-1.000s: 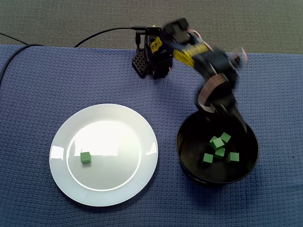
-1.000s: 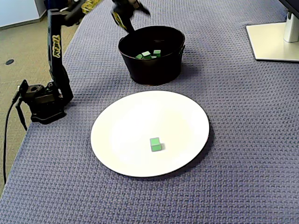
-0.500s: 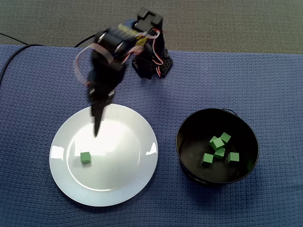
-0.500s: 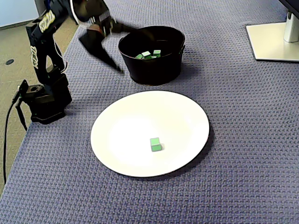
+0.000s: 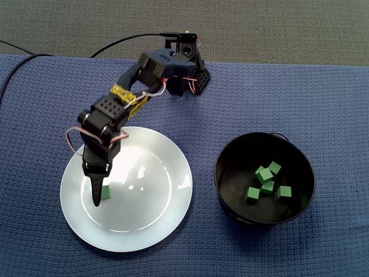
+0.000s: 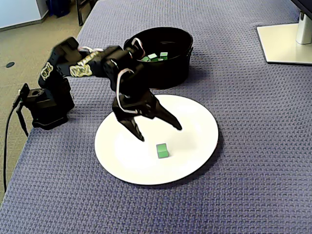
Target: Pick up the items on the white plate and put them in the black container.
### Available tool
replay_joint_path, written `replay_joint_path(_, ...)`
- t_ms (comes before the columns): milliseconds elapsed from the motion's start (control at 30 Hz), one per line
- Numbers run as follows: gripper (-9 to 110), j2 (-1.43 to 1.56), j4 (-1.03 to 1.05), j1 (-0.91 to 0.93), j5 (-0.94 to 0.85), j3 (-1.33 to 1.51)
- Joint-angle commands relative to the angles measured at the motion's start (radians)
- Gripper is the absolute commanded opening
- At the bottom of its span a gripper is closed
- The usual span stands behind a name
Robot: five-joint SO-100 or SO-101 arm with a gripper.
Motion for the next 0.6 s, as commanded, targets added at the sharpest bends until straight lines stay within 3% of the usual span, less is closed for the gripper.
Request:
replay_joint_path(0, 41, -0.055, 0.044, -0.038, -0.021, -0.127)
replay_joint_path(567, 31, -0.291, 0.094, -0.011, -0.114, -0.426)
